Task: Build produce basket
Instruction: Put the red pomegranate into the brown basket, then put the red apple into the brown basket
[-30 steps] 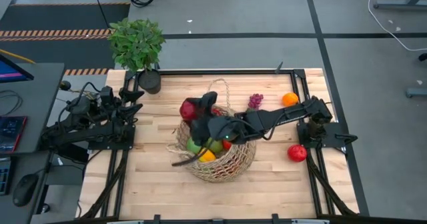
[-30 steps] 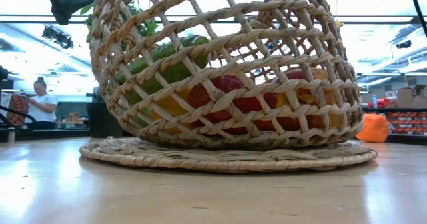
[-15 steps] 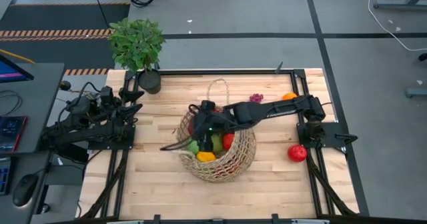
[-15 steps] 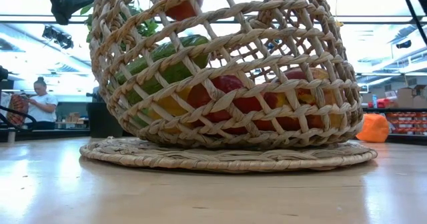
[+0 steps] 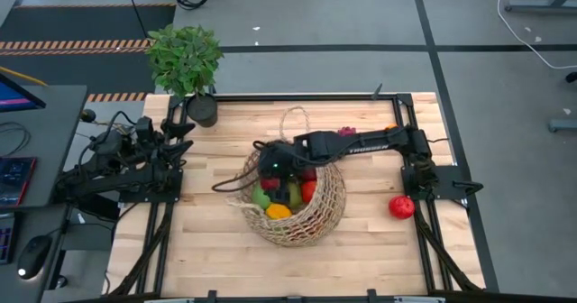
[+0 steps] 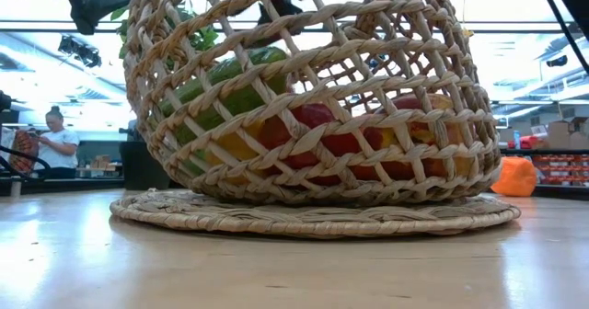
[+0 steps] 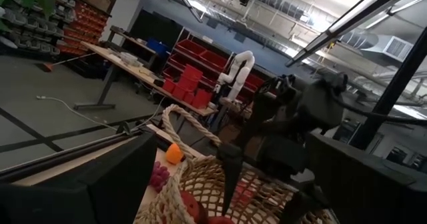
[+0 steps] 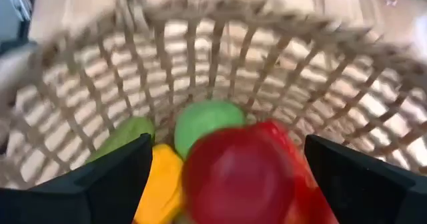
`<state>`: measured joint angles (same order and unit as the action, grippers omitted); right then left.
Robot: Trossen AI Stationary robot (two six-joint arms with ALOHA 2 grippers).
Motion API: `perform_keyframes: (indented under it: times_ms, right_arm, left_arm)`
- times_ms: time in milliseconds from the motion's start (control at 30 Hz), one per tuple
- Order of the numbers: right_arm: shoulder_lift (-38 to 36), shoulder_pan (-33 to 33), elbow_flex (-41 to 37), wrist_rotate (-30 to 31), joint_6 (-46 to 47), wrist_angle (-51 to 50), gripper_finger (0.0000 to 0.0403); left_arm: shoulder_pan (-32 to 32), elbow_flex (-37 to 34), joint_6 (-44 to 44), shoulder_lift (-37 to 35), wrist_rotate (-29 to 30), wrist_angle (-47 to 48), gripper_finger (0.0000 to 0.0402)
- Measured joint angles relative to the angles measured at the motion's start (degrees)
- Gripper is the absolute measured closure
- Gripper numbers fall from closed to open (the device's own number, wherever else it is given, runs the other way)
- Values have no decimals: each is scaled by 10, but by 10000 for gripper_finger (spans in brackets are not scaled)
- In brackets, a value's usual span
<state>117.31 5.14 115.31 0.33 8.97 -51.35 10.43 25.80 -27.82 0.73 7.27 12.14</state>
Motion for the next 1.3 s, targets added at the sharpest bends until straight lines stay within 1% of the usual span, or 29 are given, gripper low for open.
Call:
perform_keyframes:
  times_ms: [133, 233, 433, 500, 700, 800, 900, 1000, 1133, 1300]
  right_arm:
    - [-11, -3, 3, -3, 16, 21, 5]
    - [-22, -5, 25, -3, 16, 2, 6]
    - [-65, -5, 92, 39, 11, -90, 14]
    - [-88, -5, 95, 49, 11, -129, 15]
    - [-138, 11, 94, 54, 14, -265, 16]
    - [-161, 23, 80, 61, 15, -326, 16]
    - [-183, 31, 41, 63, 22, -368, 16]
    - [-224, 38, -26, 62, 48, -374, 16]
    - [-292, 48, -153, 61, 79, -345, 16]
    - [-390, 69, -318, 32, 167, -288, 16]
  left_arm:
    - [0, 0, 0, 0, 0, 1, 12]
    - [0, 0, 0, 0, 0, 1, 12]
    - [0, 0, 0, 0, 0, 1, 12]
    - [0, 0, 0, 0, 0, 1, 12]
    - [0, 0, 0, 0, 0, 1, 12]
    - [0, 0, 0, 0, 0, 1, 12]
    - [0, 0, 0, 0, 0, 1, 12]
    - [0, 0, 0, 0, 0, 1, 12]
    - [0, 0, 0, 0, 0, 1, 12]
    - [0, 0, 0, 0, 0, 1, 12]
